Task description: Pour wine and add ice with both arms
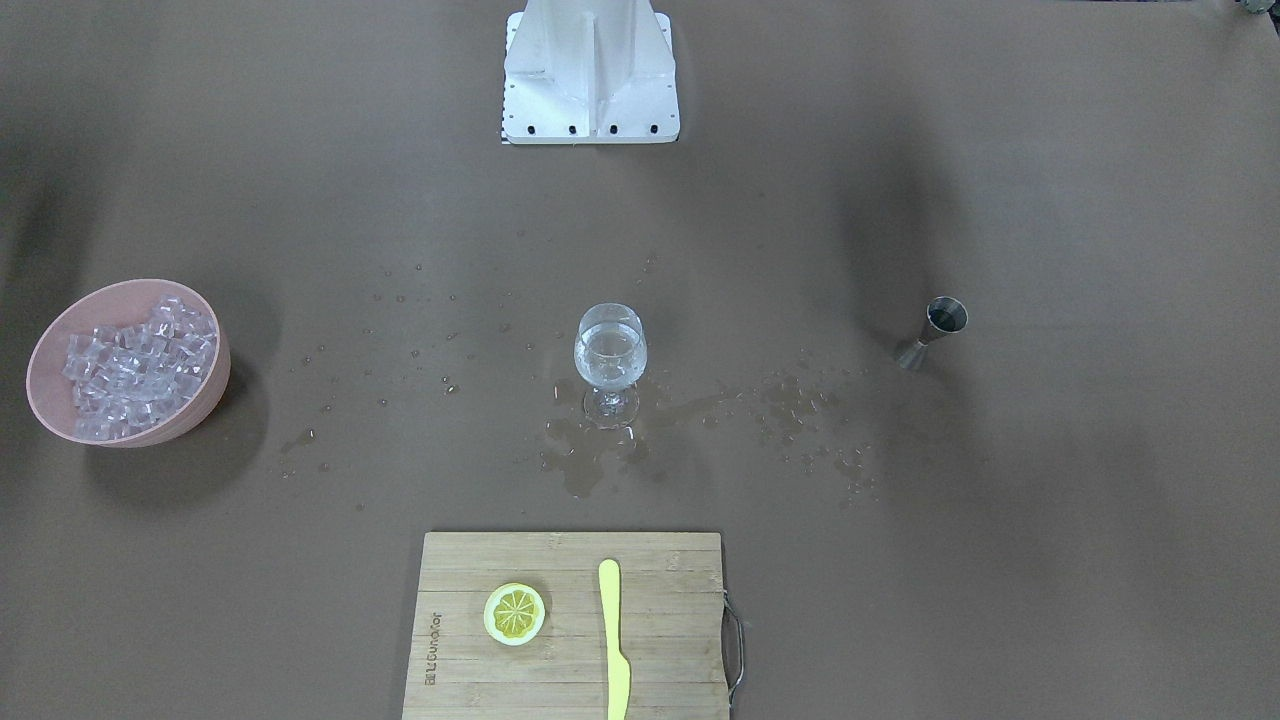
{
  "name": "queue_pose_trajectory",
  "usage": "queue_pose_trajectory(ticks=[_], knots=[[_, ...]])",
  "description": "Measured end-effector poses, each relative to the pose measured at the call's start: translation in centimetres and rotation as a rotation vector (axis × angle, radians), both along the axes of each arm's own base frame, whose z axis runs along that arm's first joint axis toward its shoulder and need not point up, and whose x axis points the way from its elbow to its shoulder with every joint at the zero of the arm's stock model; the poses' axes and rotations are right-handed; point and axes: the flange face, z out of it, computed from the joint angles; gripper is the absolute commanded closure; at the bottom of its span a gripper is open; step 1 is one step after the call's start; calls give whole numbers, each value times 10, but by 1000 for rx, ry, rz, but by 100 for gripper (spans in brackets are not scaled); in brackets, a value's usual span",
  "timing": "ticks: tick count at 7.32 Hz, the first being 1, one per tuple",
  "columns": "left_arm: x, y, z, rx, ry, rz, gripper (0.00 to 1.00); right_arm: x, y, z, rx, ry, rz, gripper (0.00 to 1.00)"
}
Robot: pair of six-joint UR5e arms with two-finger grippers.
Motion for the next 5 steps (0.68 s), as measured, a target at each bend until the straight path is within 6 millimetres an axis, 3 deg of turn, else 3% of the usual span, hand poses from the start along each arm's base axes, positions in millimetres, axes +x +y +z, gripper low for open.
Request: queue_pose_trajectory(ticks=[5], knots=[[0,-1,-12,70,6,1,2,-1,2,3,-11,-7,1,0]])
